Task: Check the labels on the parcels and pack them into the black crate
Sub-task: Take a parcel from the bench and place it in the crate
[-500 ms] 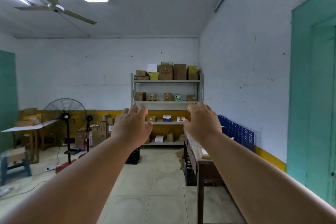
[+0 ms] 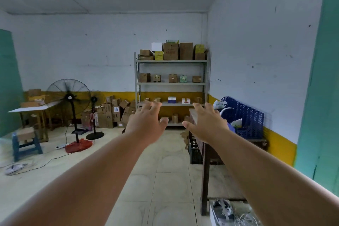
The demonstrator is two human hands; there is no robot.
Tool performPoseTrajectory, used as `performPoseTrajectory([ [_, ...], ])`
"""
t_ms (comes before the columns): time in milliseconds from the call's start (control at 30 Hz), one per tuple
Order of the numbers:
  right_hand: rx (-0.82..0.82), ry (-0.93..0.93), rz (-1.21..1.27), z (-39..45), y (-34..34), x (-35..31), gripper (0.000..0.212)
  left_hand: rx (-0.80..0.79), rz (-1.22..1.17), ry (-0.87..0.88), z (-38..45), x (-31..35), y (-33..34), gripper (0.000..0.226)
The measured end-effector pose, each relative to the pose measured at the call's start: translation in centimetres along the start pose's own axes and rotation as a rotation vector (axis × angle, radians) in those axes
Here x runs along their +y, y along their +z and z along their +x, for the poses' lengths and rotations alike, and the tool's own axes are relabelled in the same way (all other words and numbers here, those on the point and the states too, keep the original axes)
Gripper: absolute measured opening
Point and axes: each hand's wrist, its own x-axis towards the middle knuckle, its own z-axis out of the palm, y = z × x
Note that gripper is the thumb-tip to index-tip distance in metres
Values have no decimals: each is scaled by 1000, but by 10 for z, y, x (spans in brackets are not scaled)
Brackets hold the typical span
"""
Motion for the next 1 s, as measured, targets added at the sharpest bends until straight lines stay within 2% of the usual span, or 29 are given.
performPoseTrajectory([
  [300,4,91,-5,65,56,69,78,-13,-101,40,56,32,104,61],
  [700,-110,175,17,201,133,191,72,-157,-165,-65,186,68,231,60],
  [1000,-134,212,75,299,231,217,62,-235,-219,-35,265,58,344,54],
])
